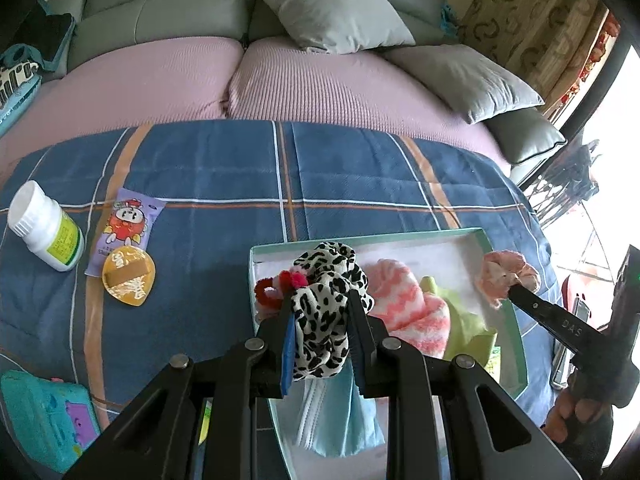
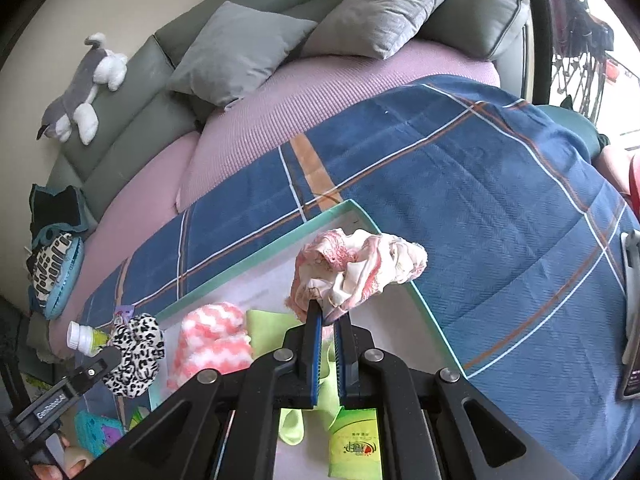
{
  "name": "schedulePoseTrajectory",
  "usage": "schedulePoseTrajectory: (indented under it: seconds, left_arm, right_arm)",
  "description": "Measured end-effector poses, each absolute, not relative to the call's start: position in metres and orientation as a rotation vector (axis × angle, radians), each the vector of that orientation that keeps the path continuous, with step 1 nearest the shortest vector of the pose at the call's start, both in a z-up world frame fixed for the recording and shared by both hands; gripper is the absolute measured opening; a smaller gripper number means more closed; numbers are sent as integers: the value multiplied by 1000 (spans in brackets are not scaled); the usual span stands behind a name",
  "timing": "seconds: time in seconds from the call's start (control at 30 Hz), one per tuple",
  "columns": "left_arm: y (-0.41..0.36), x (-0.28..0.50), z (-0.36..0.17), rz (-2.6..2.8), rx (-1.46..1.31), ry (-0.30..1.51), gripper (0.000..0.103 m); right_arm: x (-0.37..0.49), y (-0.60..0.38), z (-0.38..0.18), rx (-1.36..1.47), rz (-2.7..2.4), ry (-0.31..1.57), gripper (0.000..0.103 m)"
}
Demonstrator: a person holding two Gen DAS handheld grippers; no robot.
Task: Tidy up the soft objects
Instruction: 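Carry both scrunchies into the white tray while both tools open to release them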
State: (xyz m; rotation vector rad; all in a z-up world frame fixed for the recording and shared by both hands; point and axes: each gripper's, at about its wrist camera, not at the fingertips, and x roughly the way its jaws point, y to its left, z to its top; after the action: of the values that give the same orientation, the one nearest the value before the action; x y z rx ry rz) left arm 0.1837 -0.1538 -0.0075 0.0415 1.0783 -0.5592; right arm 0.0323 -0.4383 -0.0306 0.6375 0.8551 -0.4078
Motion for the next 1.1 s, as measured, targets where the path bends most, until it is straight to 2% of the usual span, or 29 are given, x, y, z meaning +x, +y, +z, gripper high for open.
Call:
schedulePoseTrajectory:
  seconds: [0.4, 0.9, 1.1]
  left_arm:
    - [-159, 185, -44, -532, 63, 1148, 24]
    - [-160, 180, -49, -515, 87, 1161, 25]
    - [-160, 178, -48, -510, 95, 1164, 30]
  right_arm:
    - [51, -427, -60, 632, -377, 947, 6]
    - [59, -422, -70, 596, -396, 1014, 9]
    - [60, -420, -70, 572, -405, 1031, 10]
